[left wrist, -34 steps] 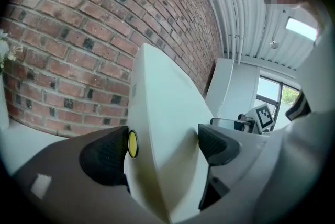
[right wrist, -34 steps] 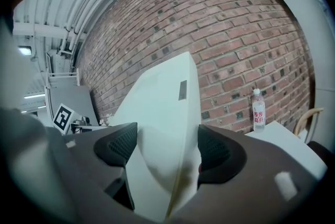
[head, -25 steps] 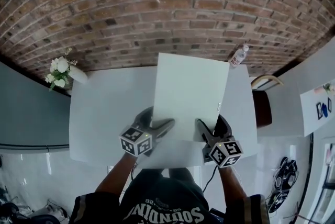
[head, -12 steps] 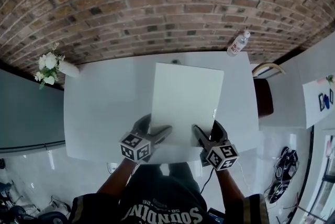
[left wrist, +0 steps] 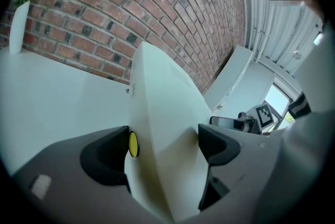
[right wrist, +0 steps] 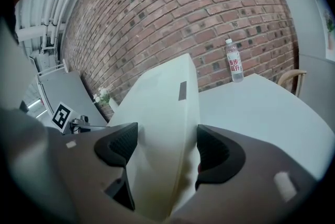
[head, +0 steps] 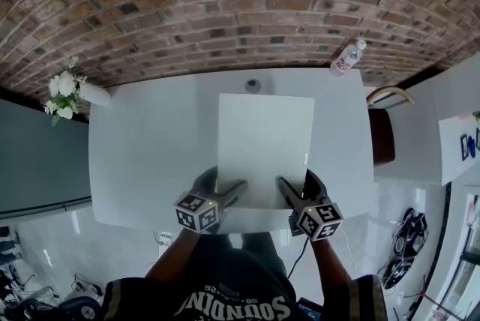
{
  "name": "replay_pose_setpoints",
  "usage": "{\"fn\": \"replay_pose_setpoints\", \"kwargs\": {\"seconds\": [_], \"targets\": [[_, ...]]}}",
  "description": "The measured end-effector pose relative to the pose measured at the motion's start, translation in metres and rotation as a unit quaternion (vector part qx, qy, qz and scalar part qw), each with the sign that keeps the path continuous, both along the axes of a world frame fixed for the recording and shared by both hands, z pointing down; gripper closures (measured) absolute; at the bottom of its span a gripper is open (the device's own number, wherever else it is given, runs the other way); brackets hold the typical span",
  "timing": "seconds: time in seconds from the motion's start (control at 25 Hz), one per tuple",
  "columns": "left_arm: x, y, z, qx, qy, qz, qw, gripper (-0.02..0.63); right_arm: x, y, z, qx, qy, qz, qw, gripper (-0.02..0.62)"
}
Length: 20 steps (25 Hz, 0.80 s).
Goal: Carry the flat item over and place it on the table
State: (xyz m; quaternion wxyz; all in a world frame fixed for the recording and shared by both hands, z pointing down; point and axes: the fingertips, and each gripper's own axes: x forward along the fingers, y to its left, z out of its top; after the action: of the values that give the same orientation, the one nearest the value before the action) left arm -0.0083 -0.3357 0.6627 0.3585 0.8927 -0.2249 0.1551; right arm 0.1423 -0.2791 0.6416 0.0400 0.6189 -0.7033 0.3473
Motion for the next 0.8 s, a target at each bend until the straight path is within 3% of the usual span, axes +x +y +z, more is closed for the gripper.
{"fn": "replay_pose_setpoints", "kwargs": {"seconds": [0.8], "targets": [[0.033, -0.035, 0.028, -0.050, -0.011, -0.054, 0.9972, 0.186, 0.039, -0.052, 0.029, -0.050, -0.012, -0.045, 0.998, 0.250]]}}
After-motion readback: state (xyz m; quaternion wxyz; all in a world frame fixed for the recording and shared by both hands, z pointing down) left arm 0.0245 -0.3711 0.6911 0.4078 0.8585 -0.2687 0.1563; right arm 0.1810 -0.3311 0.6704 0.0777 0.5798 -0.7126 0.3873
